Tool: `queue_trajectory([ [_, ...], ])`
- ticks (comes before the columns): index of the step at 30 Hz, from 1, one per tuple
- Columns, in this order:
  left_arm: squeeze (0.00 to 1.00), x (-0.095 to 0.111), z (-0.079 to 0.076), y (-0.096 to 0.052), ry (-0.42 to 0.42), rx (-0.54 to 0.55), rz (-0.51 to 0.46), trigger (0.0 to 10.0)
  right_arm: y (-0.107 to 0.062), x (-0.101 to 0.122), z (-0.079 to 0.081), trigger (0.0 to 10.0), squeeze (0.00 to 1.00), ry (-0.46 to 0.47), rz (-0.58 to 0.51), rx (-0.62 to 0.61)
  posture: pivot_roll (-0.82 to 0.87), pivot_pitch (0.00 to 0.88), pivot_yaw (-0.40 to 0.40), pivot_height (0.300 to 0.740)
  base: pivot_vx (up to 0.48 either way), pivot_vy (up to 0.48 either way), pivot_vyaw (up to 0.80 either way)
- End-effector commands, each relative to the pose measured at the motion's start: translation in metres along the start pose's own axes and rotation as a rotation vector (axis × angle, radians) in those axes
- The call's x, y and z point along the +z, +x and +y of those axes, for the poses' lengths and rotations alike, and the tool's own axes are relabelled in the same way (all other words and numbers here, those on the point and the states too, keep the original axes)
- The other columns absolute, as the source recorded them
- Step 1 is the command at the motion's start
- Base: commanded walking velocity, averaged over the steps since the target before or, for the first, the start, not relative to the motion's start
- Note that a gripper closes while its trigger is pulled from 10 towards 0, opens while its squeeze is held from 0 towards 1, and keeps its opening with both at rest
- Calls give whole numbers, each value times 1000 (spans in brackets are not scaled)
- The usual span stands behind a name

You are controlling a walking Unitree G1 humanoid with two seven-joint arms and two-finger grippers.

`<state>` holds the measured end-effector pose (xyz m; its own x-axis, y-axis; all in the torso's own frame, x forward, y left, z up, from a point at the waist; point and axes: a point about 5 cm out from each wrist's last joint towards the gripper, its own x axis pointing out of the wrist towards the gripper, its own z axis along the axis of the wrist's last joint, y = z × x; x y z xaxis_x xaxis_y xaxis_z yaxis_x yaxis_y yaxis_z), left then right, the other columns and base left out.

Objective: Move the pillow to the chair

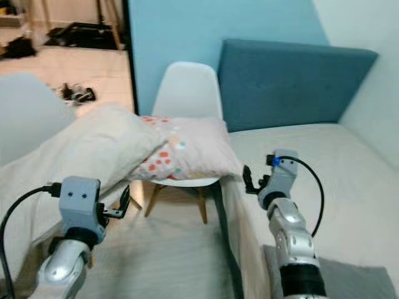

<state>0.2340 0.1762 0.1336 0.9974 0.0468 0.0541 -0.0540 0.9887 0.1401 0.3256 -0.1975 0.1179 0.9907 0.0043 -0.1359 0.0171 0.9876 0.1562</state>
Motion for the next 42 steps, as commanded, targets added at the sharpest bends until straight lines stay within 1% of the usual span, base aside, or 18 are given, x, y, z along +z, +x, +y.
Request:
queue_trajectory([
  [1, 0, -4, 0, 0, -12, -6, 12, 10000, 0, -3, -5, 10000, 0, 14, 20, -19, 29, 0, -139, 731, 0, 0, -756],
  [6, 0, -3, 0, 1, -22, -7, 6, 10000, 0, -2, -3, 10000, 0, 11, 16, -10, 28, 0, -142, 731, 0, 0, -756],
  [9, 0, -3, 1, 1, -29, -9, 4, 10000, -2, -3, 1, 10000, 0, -2, 16, 12, 27, 0, -142, 731, 0, 0, -756],
  [13, 0, -4, 1, 1, -30, -9, 2, 10000, -2, -7, 0, 10000, 0, -5, 27, 16, 27, 0, -142, 731, 0, 0, -756],
  [17, 0, -1, 5, 1, 8, 13, -13, 10000, -8, -9, 0, 10000, 0, -42, 29, 57, 19, 0, -143, 731, 0, 0, -756],
  [19, 0, 0, 7, 0, 30, 31, -19, 10000, -15, -8, 7, 10000, 0, -86, 6, 115, 14, 0, -140, 731, 0, 0, -756],
  [22, 0, 2, 13, -2, 72, 88, -27, 10000, -37, -7, 19, 10000, 0, -179, -26, 210, 0, 0, -132, 731, 0, 0, -760],
  [25, 0, 4, 18, -4, 140, 125, -40, 10000, -53, -9, 25, 10000, 0, -210, -30, 245, -10, 0, -125, 731, 0, 0, -758],
  [26, 0, 4, 18, -4, 140, 125, -40, 10000, -53, -9, 25, 10000, 0, -210, -30, 245, -10, 0, -125, 731, 0, 0, -763],
  [27, 0, 4, 19, -4, 161, 135, -43, 10000, -56, -10, 26, 10000, 0, -222, -33, 251, -12, 0, -123, 731, 0, 0, -763],
  [28, 0, 5, 20, -3, 191, 145, -47, 10000, -57, -9, 26, 10000, 0, -235, -39, 258, -12, 0, -123, 731, 0, 0, -763],
  [29, 0, 5, 20, -3, 191, 145, -47, 10000, -57, -9, 26, 10000, 0, -235, -39, 258, -12, 0, -123, 731, 0, 0, -763],
  [32, 0, 8, 22, -1, 248, 184, -69, 10000, -52, -8, 25, 10000, 0, -239, -43, 249, -10, 0, -121, 731, 0, 0, -763],
  [36, 0, 8, 26, -1, 249, 219, -66, 10000, -51, -9, 22, 10000, 0, -241, -34, 232, 1, 0, -121, 731, 0, 0, -763],
  [37, 0, 6, 27, -1, 222, 217, -51, 10000, -47, -10, 15, 10000, 0, -212, -20, 193, 1, 0, -121, 731, 0, 0, -763],
  [38, 0, 6, 27, -1, 222, 217, -51, 10000, -47, -10, 15, 10000, 0, -212, -20, 193, 1, 0, -121, 731, 0, 0, -763],
  [40, 0, 5, 26, -2, 221, 205, -49, 10000, -45, -10, 8, 10000, 0, -185, -8, 153, 4, 0, -121, 731, 0, 0, -763],
  [42, 0, 5, 24, -2, 211, 183, -53, 10000, -45, -10, 5, 10000, 0, -182, -3, 143, 2, 0, -122, 731, 0, 0, -763],
])
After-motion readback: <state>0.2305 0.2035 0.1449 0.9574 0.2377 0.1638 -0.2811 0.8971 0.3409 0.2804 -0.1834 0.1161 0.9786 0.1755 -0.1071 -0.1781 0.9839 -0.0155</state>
